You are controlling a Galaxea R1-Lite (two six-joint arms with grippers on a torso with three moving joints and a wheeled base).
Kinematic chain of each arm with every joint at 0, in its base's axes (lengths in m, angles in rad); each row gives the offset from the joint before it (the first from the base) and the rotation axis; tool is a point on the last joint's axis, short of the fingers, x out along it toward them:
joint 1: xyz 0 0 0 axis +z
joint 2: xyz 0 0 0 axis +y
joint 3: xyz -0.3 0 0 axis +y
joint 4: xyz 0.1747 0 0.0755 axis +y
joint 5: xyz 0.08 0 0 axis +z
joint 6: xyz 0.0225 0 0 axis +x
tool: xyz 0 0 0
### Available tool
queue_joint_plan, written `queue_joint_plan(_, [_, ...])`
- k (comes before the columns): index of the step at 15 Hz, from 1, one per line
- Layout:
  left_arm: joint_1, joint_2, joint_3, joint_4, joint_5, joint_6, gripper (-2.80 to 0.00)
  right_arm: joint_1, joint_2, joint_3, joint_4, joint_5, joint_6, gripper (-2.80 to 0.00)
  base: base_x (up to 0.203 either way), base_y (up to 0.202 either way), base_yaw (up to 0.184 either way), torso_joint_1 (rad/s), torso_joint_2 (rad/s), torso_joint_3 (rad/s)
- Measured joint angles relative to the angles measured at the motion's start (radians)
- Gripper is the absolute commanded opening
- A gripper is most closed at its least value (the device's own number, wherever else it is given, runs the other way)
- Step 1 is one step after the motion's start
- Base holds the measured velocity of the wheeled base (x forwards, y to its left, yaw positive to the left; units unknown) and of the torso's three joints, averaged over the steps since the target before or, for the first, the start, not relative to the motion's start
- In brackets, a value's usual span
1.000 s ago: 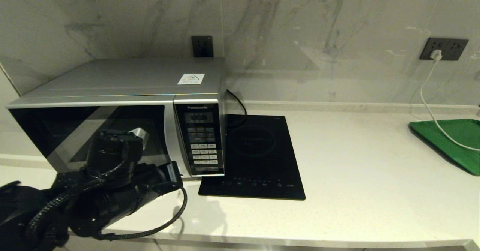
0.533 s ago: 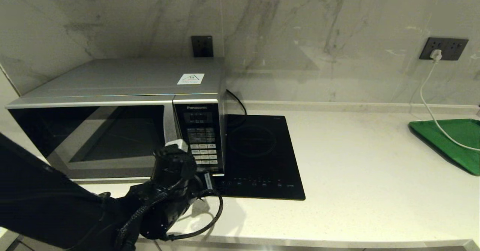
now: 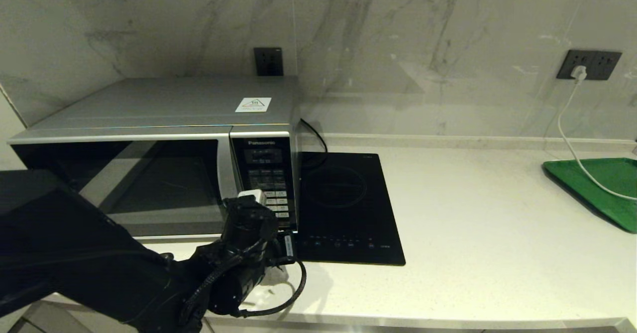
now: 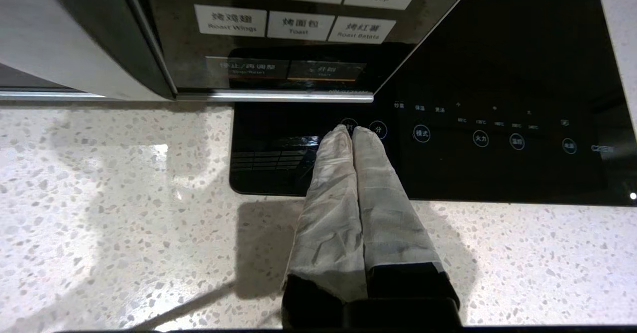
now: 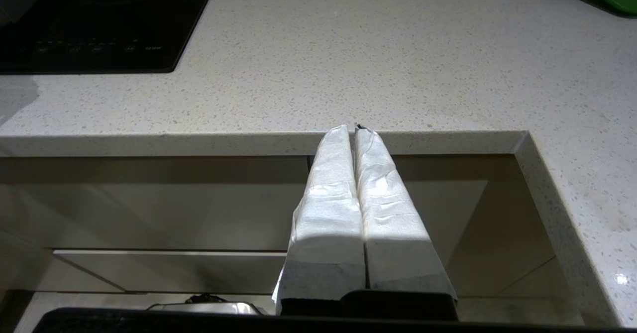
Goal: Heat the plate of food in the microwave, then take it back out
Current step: Open the microwave oven
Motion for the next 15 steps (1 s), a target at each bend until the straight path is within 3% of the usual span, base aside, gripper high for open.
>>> queue_joint_plan(15, [0.036,0.091,-0.094,-0.003,0.002,0.043,-2.80,0.000,0.000,0.000,0.000,0.000,0.000,-2.80,0.000,0.000,0.000,0.000,0.00,0.000])
